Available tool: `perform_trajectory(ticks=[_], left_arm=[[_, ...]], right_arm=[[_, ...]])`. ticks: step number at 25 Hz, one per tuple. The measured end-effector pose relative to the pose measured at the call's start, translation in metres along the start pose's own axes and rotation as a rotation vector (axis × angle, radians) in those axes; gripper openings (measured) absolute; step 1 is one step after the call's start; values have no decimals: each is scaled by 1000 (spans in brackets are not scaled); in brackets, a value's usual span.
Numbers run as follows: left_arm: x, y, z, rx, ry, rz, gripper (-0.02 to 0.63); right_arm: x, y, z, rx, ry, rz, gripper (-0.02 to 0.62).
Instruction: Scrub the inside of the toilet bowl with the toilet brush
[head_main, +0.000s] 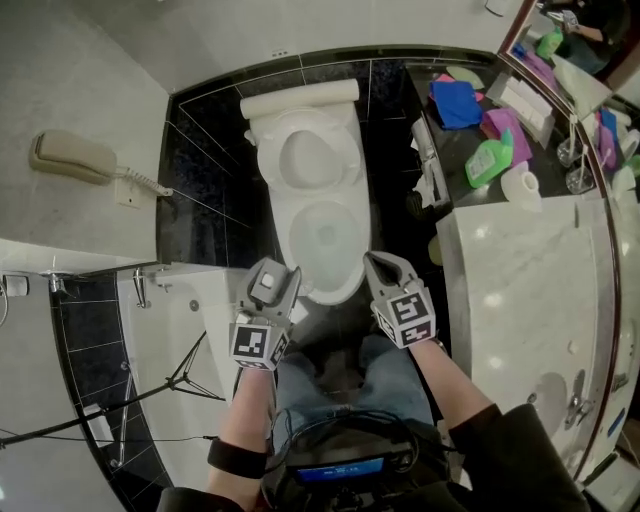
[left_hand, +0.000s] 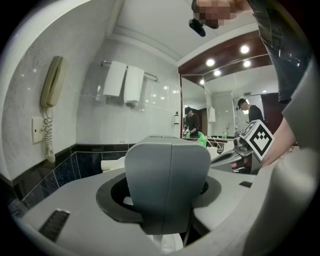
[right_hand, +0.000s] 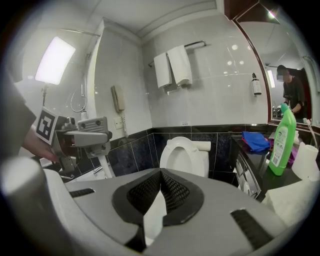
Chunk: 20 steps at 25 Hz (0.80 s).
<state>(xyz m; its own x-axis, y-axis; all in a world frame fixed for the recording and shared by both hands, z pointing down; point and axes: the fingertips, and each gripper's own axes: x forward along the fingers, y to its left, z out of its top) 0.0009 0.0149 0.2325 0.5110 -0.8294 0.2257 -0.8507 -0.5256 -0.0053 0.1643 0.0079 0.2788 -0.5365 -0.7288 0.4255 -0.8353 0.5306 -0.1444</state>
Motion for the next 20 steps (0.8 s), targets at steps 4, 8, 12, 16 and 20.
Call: perform_trajectory(ticks=[4, 8, 12, 16, 20], left_arm=[[29, -9, -29, 3, 31, -13, 242], [59, -14, -62, -40, 58, -63, 241], [84, 1, -109, -64, 55, -77, 242], [109, 25, -160, -76, 68, -61, 241], [132, 53, -219, -75, 64, -22, 242]], right_arm=[[26, -20, -26, 8, 7, 3, 6], [57, -33, -52, 33, 19, -16, 7], [93, -42, -84, 51, 30, -48, 6], [131, -46, -117, 68, 45, -54, 8], [169, -52, -152, 68, 54, -45, 7]])
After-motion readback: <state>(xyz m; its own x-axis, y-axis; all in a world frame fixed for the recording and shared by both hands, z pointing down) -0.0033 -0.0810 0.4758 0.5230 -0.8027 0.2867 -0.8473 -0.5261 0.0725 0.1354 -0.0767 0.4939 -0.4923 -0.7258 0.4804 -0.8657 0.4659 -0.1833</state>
